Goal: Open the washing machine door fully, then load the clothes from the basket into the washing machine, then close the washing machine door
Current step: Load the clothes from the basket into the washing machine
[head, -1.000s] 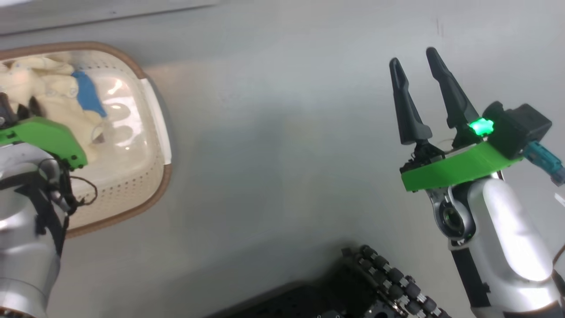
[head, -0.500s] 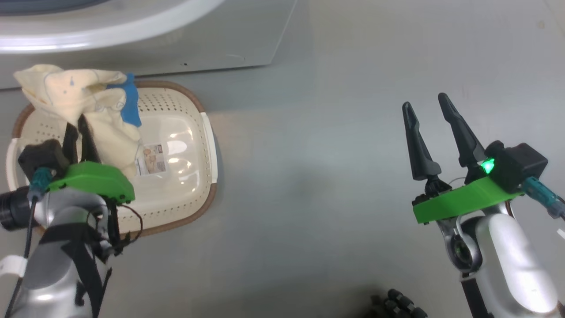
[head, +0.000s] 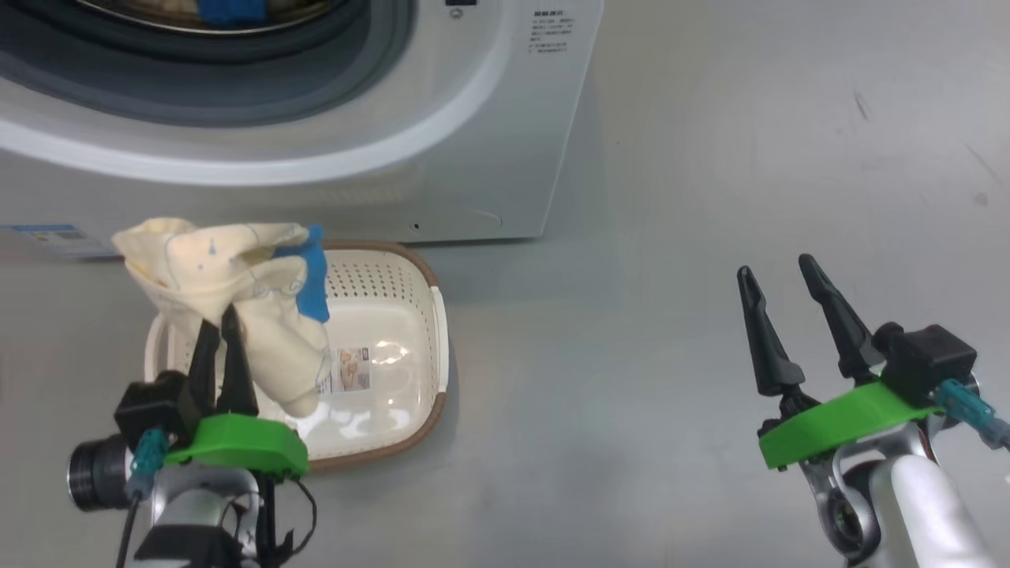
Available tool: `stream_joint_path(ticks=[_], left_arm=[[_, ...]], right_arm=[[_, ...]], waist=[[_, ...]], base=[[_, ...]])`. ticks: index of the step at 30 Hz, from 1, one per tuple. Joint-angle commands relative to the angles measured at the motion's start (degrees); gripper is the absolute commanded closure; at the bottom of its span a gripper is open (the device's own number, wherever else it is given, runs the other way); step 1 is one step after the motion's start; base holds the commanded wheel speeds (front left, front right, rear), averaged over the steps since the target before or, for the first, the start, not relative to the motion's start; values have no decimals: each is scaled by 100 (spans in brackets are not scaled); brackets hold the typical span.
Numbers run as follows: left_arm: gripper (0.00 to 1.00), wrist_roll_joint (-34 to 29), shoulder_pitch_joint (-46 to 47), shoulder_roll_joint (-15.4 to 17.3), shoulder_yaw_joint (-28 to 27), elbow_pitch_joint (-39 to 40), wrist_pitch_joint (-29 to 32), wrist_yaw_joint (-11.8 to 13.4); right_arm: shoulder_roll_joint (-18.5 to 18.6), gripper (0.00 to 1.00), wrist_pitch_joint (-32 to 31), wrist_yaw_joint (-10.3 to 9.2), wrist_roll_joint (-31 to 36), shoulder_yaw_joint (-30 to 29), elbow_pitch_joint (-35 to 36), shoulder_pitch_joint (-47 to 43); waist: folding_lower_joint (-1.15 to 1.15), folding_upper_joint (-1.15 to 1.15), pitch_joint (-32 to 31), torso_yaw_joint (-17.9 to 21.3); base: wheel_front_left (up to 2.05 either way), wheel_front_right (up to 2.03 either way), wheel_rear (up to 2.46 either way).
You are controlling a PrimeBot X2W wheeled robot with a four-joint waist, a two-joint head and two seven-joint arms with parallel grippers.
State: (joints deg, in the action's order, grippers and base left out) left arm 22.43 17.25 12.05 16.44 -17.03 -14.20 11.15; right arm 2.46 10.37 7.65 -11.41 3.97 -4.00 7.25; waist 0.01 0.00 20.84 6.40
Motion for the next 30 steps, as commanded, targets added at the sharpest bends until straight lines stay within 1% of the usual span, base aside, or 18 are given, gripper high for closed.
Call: stream_joint_path(ticks=[1, 5, 15, 22, 30], left_arm=[[100, -73, -112, 110, -149, 286, -78, 46], [100, -109, -454, 134, -45, 588, -4, 105], [100, -160, -1083, 290, 101, 1378, 348, 273], [100, -154, -1348, 374, 137, 1641, 508, 359], [100, -138, -1484, 414, 174, 1749, 605, 420]], right_arm=[[60, 0, -56, -16, 71, 57, 223, -111], [54, 0, -205, -16, 119, -4, 340, -377], [44, 0, -491, -16, 131, -27, 689, -966], [43, 0, -627, -16, 93, -32, 855, -1270], [43, 0, -718, -16, 83, -38, 970, -1404]], waist=[[-1, 0, -464, -198], [-1, 0, -841, -284], [-1, 0, -1493, -382], [-1, 0, -1805, -374], [-1, 0, -1922, -382]], base=[[0, 0, 0], [0, 0, 0], [0, 0, 0], [0, 0, 0], [0, 0, 0]])
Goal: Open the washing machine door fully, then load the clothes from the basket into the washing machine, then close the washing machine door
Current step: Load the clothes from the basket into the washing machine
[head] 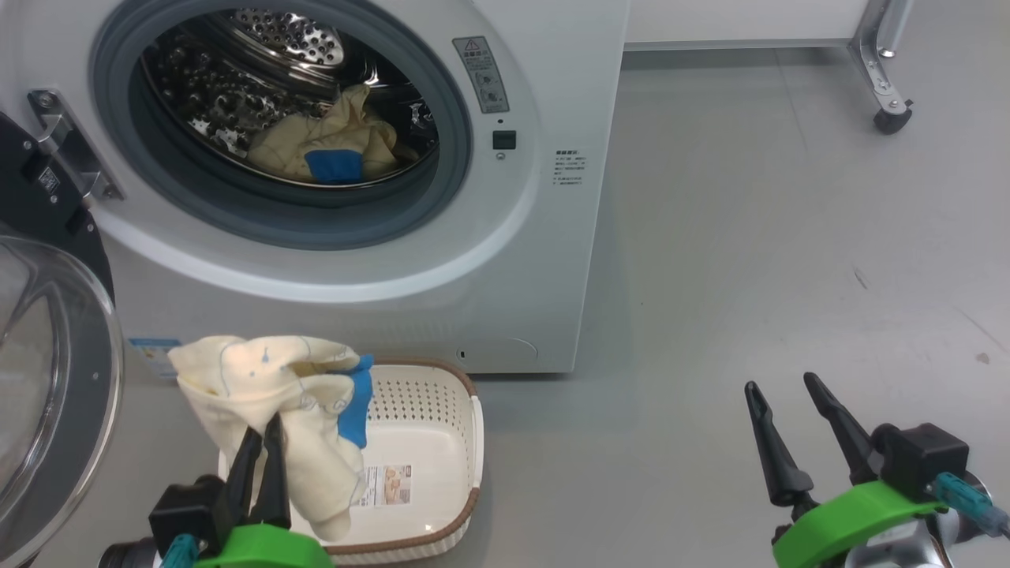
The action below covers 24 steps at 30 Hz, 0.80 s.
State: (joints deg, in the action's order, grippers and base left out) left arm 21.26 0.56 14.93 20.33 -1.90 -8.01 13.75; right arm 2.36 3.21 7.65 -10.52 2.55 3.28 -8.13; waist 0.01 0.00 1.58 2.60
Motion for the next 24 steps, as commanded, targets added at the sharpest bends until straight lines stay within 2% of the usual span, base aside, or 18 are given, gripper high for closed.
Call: stream_joint_path(ticks=[1, 24], left_arm=[[100, -21, 185, 126, -215, 235, -14, 160], [100, -64, 404, 85, -12, 201, -43, 159]], right_arm=[[53, 0, -2, -16, -6, 104, 241, 134], [52, 0, 91, -16, 54, 187, 269, 341]], waist=[[-1, 0, 4, -2], [-1, 0, 239, -80]], base=[[0, 0, 0], [0, 0, 0]])
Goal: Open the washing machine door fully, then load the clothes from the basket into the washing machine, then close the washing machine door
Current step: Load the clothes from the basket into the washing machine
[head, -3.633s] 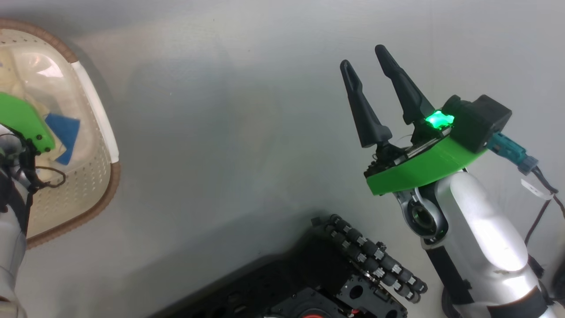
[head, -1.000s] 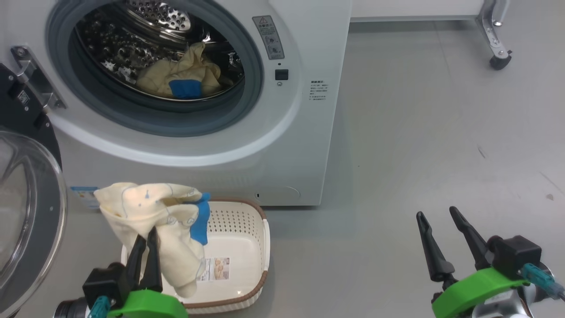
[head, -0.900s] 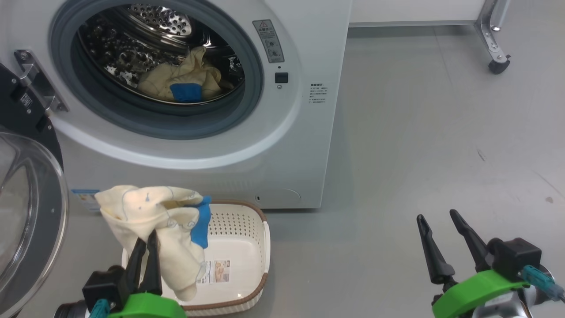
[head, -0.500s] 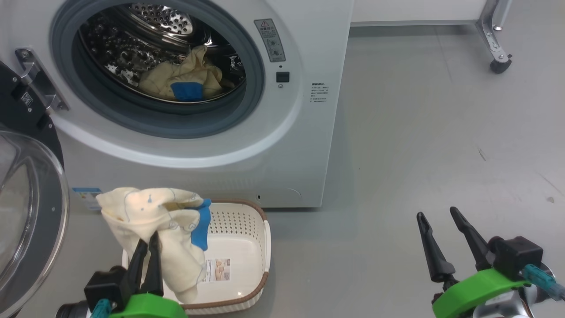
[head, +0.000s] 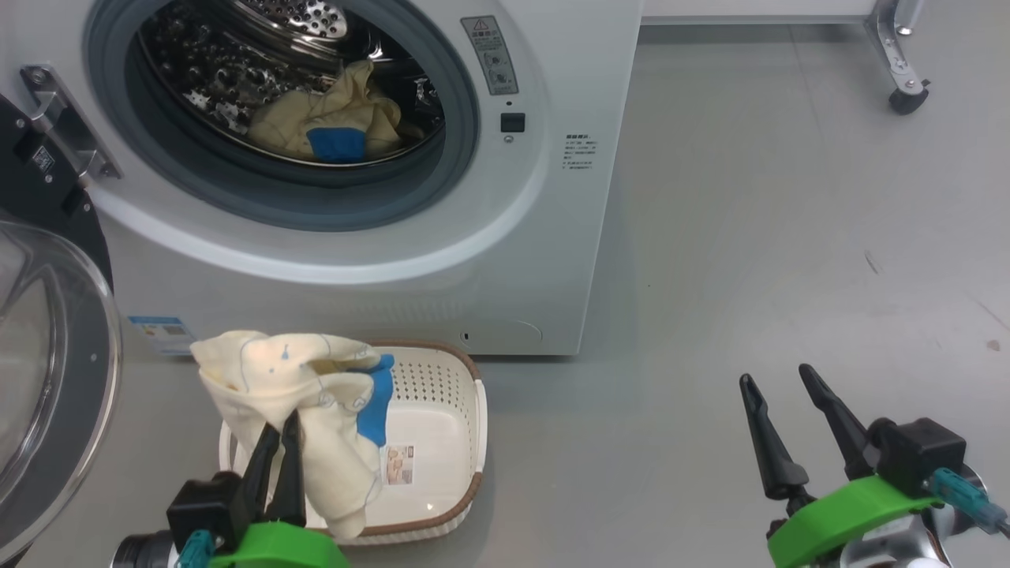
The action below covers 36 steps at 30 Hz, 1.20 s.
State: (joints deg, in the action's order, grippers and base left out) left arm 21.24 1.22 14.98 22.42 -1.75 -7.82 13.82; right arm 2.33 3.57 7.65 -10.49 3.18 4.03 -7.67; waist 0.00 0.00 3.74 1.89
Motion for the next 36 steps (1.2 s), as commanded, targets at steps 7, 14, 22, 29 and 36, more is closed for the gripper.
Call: stream_joint_path(ticks=[7, 14, 22, 29, 36], left_arm=[[100, -93, 684, 10, -143, 38, -95, 96], [100, -11, 1354, 5, -233, -377, -22, -24], [100, 195, 2593, 192, -539, -1333, 140, -302], [100, 367, 3933, 518, -774, -2085, 522, -621], [100, 407, 5212, 1012, -866, -2672, 1269, -884]], right_arm=[[54, 0, 110, -16, 73, 238, 193, 549], [54, 0, 198, -16, 47, 378, 173, 911], [54, 0, 418, -16, -58, 626, -30, 1470], [54, 0, 697, -16, -226, 890, -377, 1937], [54, 0, 955, -16, -473, 1119, -721, 2287]], waist=[[0, 0, 391, -4], [0, 0, 994, 115], [0, 0, 1804, 427], [0, 0, 2360, 798], [0, 0, 2807, 1182]], base=[[0, 0, 0], [0, 0, 0], [0, 0, 0], [0, 0, 0], [0, 0, 0]])
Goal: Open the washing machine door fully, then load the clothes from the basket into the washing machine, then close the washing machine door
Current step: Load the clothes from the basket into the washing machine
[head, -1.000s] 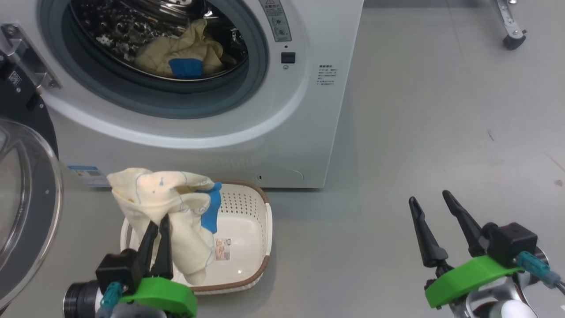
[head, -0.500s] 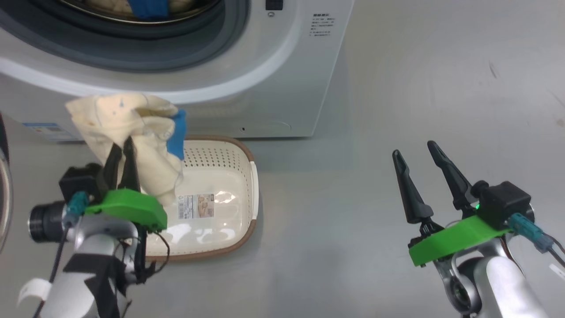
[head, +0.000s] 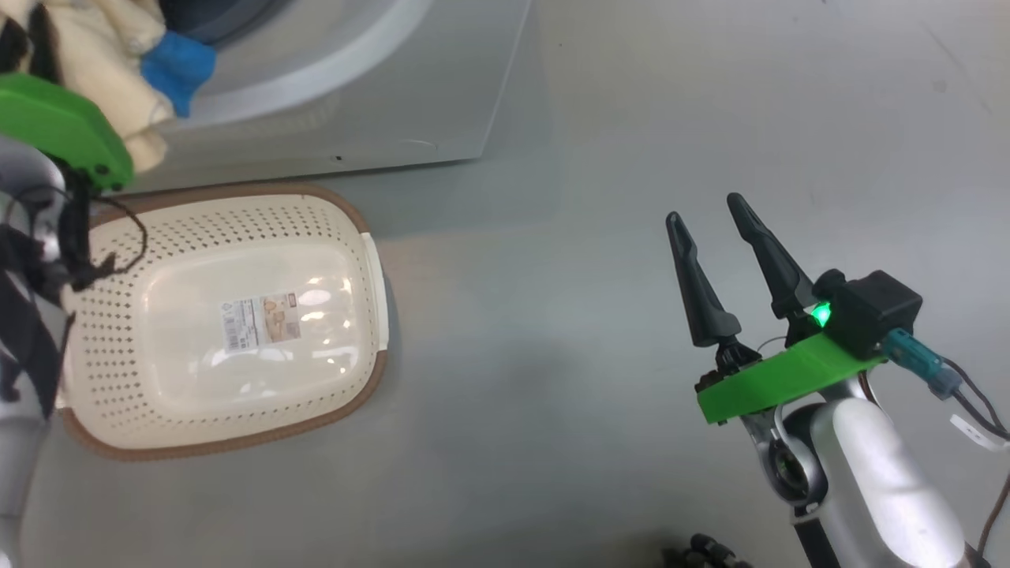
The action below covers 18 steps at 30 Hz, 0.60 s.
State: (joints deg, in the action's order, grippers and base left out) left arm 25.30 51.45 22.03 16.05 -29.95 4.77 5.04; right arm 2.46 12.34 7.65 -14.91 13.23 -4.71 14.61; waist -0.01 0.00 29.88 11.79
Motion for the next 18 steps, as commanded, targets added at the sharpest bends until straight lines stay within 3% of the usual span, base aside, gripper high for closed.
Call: stream_joint_path(ticks=[1, 9, 18], left_arm=[[100, 2, 355, 380, -233, 85, 139, -36], [100, -131, 1678, 936, -210, -215, 854, -245], [100, -591, 2769, 1490, -56, -343, 786, -372]], right_arm=[[42, 0, 106, -16, -67, 145, 111, 96], [42, 0, 240, -16, -273, 386, -124, 425], [42, 0, 263, -16, -526, 528, -147, 697]], waist=[[1, 0, 252, 241], [1, 0, 741, 579], [1, 0, 1204, 921]], base=[[0, 0, 0], [0, 0, 0], [0, 0, 0]])
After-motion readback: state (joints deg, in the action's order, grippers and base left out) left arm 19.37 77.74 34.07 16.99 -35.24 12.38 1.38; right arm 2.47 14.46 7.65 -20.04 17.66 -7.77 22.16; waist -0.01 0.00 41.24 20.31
